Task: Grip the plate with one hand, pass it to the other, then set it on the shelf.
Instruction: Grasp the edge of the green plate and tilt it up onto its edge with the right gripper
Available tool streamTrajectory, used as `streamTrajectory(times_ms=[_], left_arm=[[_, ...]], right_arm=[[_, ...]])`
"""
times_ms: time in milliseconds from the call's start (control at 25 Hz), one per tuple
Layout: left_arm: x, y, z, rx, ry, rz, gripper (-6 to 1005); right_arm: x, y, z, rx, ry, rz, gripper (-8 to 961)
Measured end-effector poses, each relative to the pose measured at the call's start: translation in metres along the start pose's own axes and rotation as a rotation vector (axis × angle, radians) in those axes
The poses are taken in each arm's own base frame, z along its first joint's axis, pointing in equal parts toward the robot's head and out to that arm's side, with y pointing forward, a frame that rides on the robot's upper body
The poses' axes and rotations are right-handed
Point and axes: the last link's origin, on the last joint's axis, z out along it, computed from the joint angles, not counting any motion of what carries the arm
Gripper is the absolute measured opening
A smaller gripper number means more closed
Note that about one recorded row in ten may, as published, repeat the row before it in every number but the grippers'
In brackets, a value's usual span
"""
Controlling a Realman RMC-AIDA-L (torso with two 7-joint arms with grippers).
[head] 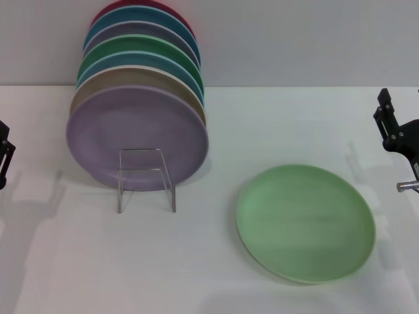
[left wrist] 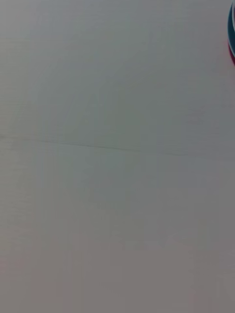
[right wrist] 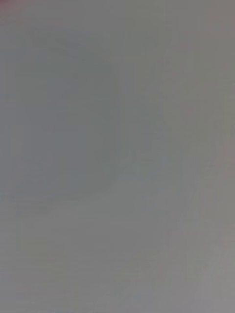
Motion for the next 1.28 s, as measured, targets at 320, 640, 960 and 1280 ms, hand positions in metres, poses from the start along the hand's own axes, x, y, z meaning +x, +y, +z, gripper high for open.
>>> streamTrajectory(times_ms=[320, 640, 960, 1280], left_arm=[[0.0, 0.0, 0.0, 0.0, 0.001, -0.002, 773], [0.001, 0.001, 0.001, -0.004, 0.01, -0.002, 773], [0.002, 0.001, 0.0, -0.002, 0.013, -0.002, 772], [0.002, 0.001, -0.004, -0.004, 0.015, -0.002, 772]], right_arm=[[0.0, 0.0, -0.001, -0.001, -0.002, -0.014, 650], [-0.005, 0.015, -0.004, 0.016, -0.01, -0.312, 650], [-0.012, 0.025, 0.005, 0.105, 0.063, -0.333, 649], [-0.013, 0.039, 0.021, 0.098, 0.2, -0.16, 649]])
